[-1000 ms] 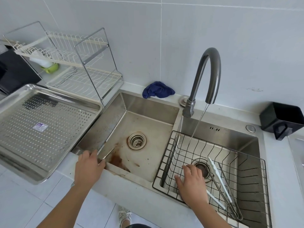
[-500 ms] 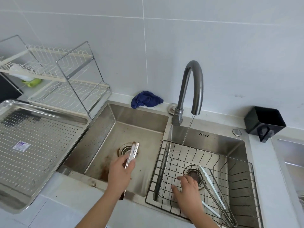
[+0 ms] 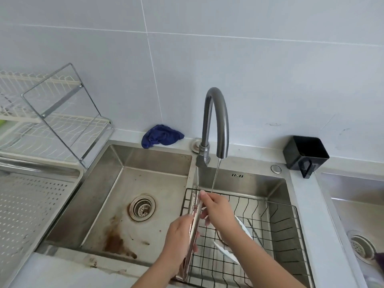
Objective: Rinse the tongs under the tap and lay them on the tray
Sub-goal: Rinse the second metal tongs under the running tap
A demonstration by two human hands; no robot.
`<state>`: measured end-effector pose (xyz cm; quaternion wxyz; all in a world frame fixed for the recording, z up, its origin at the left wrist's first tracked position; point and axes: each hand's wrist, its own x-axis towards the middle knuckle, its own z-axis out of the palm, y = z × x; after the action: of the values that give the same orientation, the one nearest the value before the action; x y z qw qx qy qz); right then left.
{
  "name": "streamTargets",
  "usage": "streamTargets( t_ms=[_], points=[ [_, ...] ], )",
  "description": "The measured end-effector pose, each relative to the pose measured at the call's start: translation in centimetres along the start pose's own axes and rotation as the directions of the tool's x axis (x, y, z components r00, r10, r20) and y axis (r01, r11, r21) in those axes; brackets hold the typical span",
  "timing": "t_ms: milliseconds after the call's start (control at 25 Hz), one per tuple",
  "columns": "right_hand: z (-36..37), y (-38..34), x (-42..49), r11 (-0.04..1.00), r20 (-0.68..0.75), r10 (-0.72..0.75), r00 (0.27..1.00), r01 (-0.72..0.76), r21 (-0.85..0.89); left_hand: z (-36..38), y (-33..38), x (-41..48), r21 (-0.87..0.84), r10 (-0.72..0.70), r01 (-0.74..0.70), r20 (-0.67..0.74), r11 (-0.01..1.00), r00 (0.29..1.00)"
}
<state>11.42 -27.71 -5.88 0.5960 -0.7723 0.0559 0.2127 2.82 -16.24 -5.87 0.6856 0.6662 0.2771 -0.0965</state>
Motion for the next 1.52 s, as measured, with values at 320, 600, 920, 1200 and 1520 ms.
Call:
streamTargets(
  t_ms=[320,600,920,1200,1520],
  points=[
    [-0.2,1.0,1.8,0.994,-0.029,0.037,0.999,-0.034,0.101,0.8,1.1,1.9,0.092,0.021,-0.023,0.028,0.995,0.999],
    [-1.1,1.8,2.5,0.984,-0.071,0.041,0.997,-0.028,0.173,0.5,0.9,2.4,0.256,0.081,-0.129,0.190,0.958,0.978],
    [-1.5,1.2,3.1,0.985,-0.028,0.021,0.999,-0.016,0.171,1.5,1.5,3.2,0.167,0.064,-0.080,0.100,0.983,0.993],
    [-1.8,1.2,3.5,0.983,-0.100,0.049,0.994,-0.031,0.181,1.7,2.0,3.6,0.184,0.049,-0.066,0.097,0.981,0.994],
    [-2.0,1.7,3.5,0.969,-0.071,0.070,0.995,-0.051,0.241,1.7,1.8,3.9,0.227,0.050,-0.076,0.119,0.971,0.992]
  ],
)
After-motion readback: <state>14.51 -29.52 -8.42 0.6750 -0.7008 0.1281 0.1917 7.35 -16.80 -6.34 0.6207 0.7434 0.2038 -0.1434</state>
